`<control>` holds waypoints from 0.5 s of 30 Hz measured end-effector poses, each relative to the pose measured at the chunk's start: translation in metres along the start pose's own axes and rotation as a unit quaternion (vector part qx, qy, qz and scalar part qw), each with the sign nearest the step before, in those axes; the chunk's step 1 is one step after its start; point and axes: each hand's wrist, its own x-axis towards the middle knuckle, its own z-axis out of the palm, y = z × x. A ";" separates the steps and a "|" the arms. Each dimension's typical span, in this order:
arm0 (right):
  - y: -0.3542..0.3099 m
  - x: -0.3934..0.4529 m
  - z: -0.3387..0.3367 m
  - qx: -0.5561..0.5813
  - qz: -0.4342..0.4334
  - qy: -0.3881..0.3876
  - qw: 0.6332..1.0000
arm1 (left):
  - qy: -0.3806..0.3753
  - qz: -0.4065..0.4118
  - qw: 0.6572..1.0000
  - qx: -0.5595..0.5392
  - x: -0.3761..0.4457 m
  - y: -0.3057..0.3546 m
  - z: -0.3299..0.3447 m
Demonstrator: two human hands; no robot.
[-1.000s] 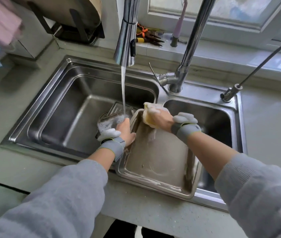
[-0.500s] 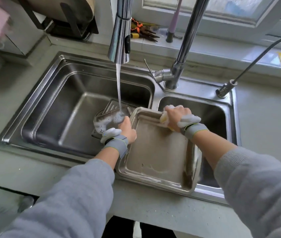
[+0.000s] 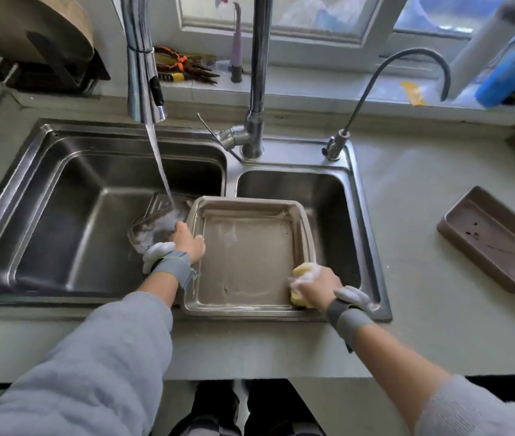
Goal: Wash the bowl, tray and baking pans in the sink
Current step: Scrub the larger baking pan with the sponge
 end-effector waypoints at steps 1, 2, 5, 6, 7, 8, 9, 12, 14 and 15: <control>0.006 -0.004 0.001 -0.031 -0.006 0.010 0.999 | -0.001 -0.005 1.000 -0.006 -0.002 0.000 -0.001; 0.007 -0.005 -0.001 -0.047 -0.016 0.022 0.999 | -0.004 -0.007 1.000 -0.009 -0.003 0.001 -0.003; -0.015 -0.003 -0.024 -0.063 -0.066 0.033 0.995 | -0.006 -0.034 0.999 -0.013 -0.011 -0.002 -0.008; -0.027 -0.001 -0.037 -0.078 -0.088 0.043 0.992 | -0.007 -0.038 0.999 -0.019 -0.014 -0.002 -0.010; -0.038 -0.001 -0.052 -0.101 -0.115 0.058 0.987 | -0.015 -0.043 0.998 -0.031 -0.015 -0.002 -0.012; -0.050 -0.001 -0.067 -0.126 -0.142 0.074 0.979 | -0.021 -0.035 0.998 -0.051 -0.020 0.000 -0.016; -0.062 -0.004 -0.082 -0.155 -0.173 0.091 0.968 | -0.027 -0.026 0.997 -0.063 -0.025 0.005 -0.020; -0.095 -0.012 -0.115 -0.255 -0.261 0.143 0.920 | -0.036 -0.012 0.997 -0.070 -0.039 0.022 -0.032; -0.110 -0.022 -0.129 -0.315 -0.324 0.167 0.876 | 0.068 0.072 0.993 -0.059 -0.047 0.034 -0.044; -0.119 -0.028 -0.136 -0.336 -0.356 0.163 0.857 | 0.150 0.148 0.977 -0.039 -0.052 0.044 -0.054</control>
